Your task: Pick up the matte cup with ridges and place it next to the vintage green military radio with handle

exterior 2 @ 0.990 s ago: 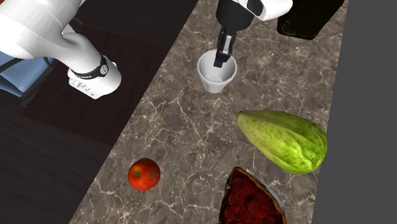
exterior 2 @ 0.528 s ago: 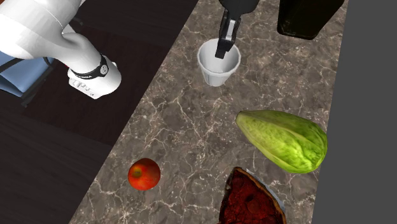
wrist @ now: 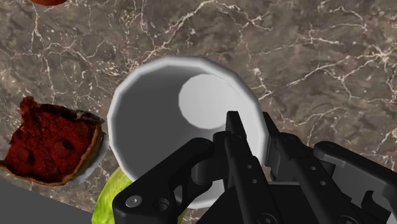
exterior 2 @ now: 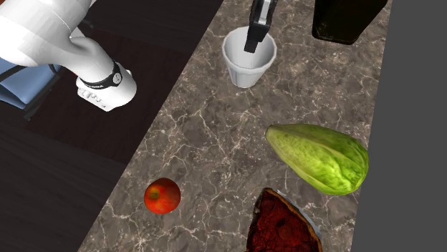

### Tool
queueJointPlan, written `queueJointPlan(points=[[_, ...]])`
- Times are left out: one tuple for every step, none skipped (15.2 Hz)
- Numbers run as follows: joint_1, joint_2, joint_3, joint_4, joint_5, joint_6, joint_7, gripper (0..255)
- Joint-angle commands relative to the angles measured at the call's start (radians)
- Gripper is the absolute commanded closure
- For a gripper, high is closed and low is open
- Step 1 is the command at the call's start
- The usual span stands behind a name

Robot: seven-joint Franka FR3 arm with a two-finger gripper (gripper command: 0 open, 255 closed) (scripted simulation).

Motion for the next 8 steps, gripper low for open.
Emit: queueJointPlan(points=[[-0.001,-0.002,-0.001,0.025,0.001,-0.027,-0.005,255],[-0.001,-0.003,-0.001,0.038,0.001,-0.040,-0.007,255],[-0.001,-0.003,-0.001,0.051,0.001,-0.054,-0.009,255],[-0.001,-0.003,-0.001,0.065,0.001,-0.067,-0.011,255],[-0.001,-0.003,-0.001,0.078,0.001,-0.080,-0.013,255],[-0.001,-0.002,-0.001,0.092,0.001,-0.093,-0.015,255],[-0.001,-0.002,-0.001,0.106,0.001,-0.107,-0.017,255],[-0.001,-0.001,0.000,0.121,0.001,-0.120,-0.018,255]])
